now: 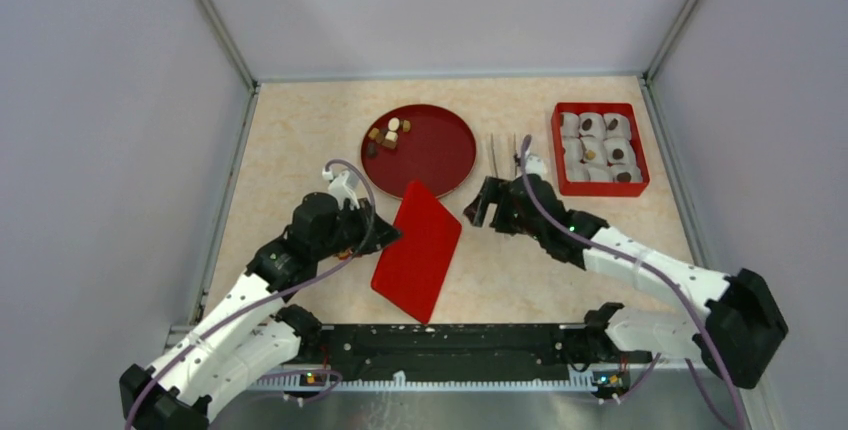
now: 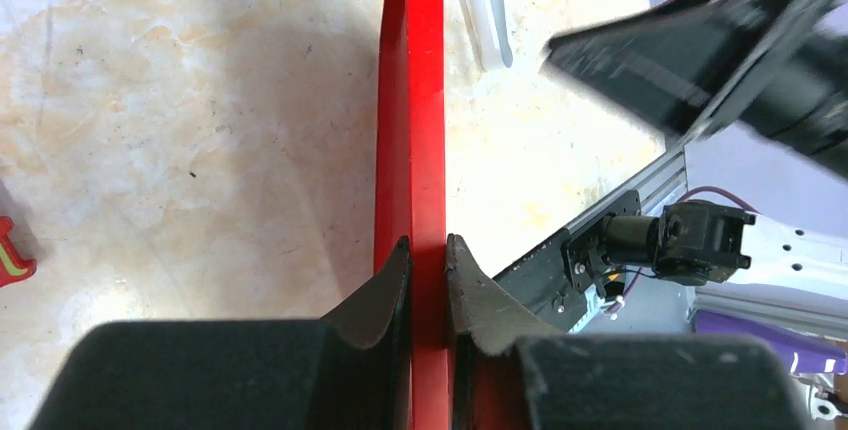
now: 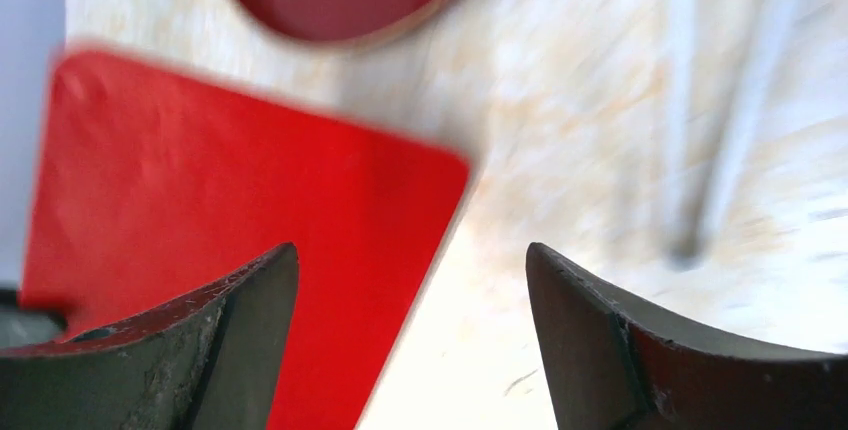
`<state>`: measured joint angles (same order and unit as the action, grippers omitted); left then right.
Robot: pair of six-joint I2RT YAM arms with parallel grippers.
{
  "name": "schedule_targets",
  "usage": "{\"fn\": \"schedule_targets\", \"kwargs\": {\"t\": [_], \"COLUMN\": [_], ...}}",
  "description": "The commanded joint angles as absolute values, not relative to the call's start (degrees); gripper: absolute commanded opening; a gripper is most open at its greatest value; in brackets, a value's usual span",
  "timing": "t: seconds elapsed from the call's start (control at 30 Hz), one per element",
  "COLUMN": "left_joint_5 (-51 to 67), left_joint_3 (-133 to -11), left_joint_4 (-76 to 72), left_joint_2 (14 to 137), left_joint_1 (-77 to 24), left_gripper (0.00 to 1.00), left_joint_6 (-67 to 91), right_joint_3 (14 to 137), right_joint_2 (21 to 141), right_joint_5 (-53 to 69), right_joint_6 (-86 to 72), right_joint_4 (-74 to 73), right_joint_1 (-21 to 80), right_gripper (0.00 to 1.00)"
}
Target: Pack the chocolate
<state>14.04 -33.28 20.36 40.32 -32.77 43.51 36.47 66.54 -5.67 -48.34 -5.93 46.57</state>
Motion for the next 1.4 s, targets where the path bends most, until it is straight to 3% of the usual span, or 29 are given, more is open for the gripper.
{"fn": "schedule_targets", "kwargs": {"t": [0.0, 0.13, 0.3, 0.4, 0.63, 0.87, 1.0, 1.37], "left_joint_5": [12.81, 12.09, 11.34, 10.32, 9.08, 8.86, 8.68, 9.74], "left_joint_3": [-37.44, -40.76, -43.42, -42.89, -43.62, -44.60, -44.10, -42.99], "left_joint_4": [20.28, 21.27, 22.31, 21.98, 22.32, 22.75, 22.30, 19.37], "left_joint_2": [41.41, 41.54, 40.83, 39.79, 37.57, 36.83, 36.72, 39.25], "left_joint_1": [-33.05, -33.10, -33.08, -33.06, -33.05, -33.05, -33.09, -33.07], "left_gripper": [0.05, 0.05, 0.02, 0.00, 0.00, 0.00, 0.00, 0.00], "left_joint_6": [39.35, 37.29, 36.07, 35.27, 35.13, 34.98, 34.89, 34.89], "right_joint_3": [46.29, 52.07, 56.73, 59.78, 67.78, 67.94, 65.40, 55.36], "right_joint_2": [61.59, 64.62, 73.18, 80.01, 93.70, 98.14, 96.08, 84.08], "right_joint_5": [-24.75, -33.16, -30.10, -28.31, -26.03, -21.72, -20.36, -17.73], "right_joint_6": [-36.92, -30.45, -24.08, -21.02, -17.36, -17.61, -17.91, -24.15], "right_joint_4": [-26.07, -29.84, -26.23, -23.74, -23.15, -22.29, -22.00, -27.34], "right_joint_1": [40.93, 33.02, 21.23, 17.83, 13.73, 10.30, 10.24, 13.58], "right_gripper": [0.82, 0.82, 0.78, 0.64, 0.42, 0.28, 0.01, 0.00]}}
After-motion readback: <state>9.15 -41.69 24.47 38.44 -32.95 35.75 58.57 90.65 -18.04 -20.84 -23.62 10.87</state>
